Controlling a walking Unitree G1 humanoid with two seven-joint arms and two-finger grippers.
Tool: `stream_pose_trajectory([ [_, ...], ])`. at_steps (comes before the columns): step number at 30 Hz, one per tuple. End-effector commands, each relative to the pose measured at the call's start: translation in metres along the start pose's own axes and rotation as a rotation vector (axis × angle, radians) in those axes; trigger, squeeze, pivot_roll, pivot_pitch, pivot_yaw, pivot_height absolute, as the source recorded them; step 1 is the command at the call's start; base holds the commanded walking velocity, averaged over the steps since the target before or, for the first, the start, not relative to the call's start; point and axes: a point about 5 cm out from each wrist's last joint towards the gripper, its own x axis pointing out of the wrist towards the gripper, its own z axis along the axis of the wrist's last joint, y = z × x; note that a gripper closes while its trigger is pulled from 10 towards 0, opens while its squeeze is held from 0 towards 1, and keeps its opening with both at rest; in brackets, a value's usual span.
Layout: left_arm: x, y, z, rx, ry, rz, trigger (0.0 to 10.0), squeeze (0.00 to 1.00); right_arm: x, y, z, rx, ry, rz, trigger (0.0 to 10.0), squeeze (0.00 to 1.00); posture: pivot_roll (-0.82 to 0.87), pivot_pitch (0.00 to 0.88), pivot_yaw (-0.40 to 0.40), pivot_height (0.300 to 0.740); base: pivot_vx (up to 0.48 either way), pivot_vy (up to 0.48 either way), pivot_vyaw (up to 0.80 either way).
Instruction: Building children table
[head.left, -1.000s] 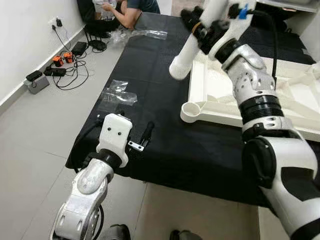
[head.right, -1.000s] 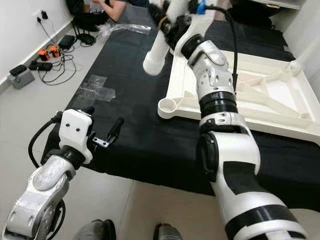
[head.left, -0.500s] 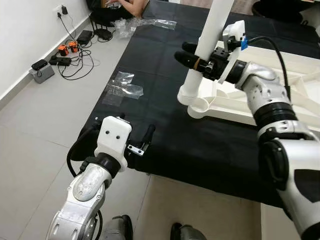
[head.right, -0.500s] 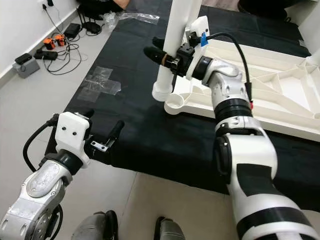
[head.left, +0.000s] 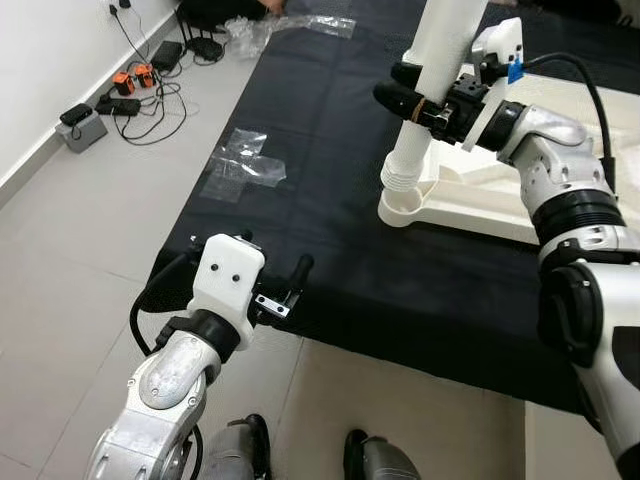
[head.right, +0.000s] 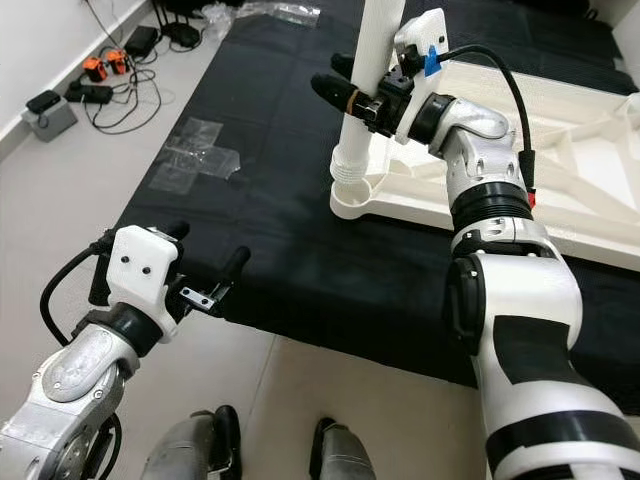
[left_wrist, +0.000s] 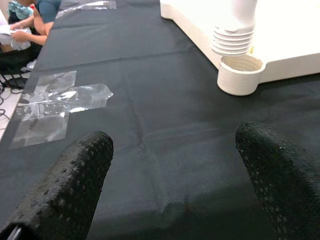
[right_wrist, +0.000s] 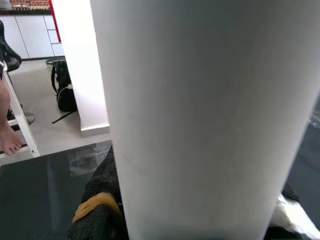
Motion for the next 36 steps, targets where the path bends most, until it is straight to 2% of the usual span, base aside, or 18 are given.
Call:
stream_pose_trajectory([
  [1,-0.003,0.001,0.0,0.005,0.017,-0.011,10.0,0.0,-0.006,0.0,-0.007,0.029,-0.01,0.007,0.0,0.0,0.15,0.309,-0.037,0.74,0.0,0.0,0.0],
  [7,-0.003,0.003,-0.001,0.012,0.029,-0.017,10.0,0.0,-0.012,0.002,-0.017,0.072,0.007,0.038,0.0,0.0,0.16,0.316,-0.023,0.74,0.0,0.0,0.0],
  [16,-0.003,0.007,-0.002,0.018,0.04,-0.022,10.0,0.0,-0.024,-0.004,-0.005,0.099,-0.02,0.093,0.0,0.0,0.16,0.301,-0.008,0.74,0.0,0.0,0.0],
  [22,-0.001,0.008,-0.001,0.021,0.038,-0.027,10.0,0.0,-0.03,-0.005,-0.007,0.078,0.016,0.116,0.0,0.0,0.16,0.297,-0.003,0.74,0.0,0.0,0.0],
  [26,-0.001,0.009,0.0,0.023,0.036,-0.031,10.0,0.0,-0.034,-0.009,-0.009,0.014,0.084,0.062,0.0,0.0,0.16,0.298,-0.003,0.74,0.0,0.0,0.0],
  [30,0.0,0.008,0.0,0.022,0.035,-0.034,10.0,0.0,-0.036,-0.012,-0.007,0.001,0.095,0.04,0.0,0.0,0.15,0.299,0.001,0.74,0.0,0.0,0.0],
  [36,-0.001,0.008,0.001,0.022,0.036,-0.037,10.0,0.0,-0.042,-0.013,-0.004,0.008,0.125,0.074,0.0,0.0,0.15,0.304,0.003,0.74,0.0,0.0,0.0],
])
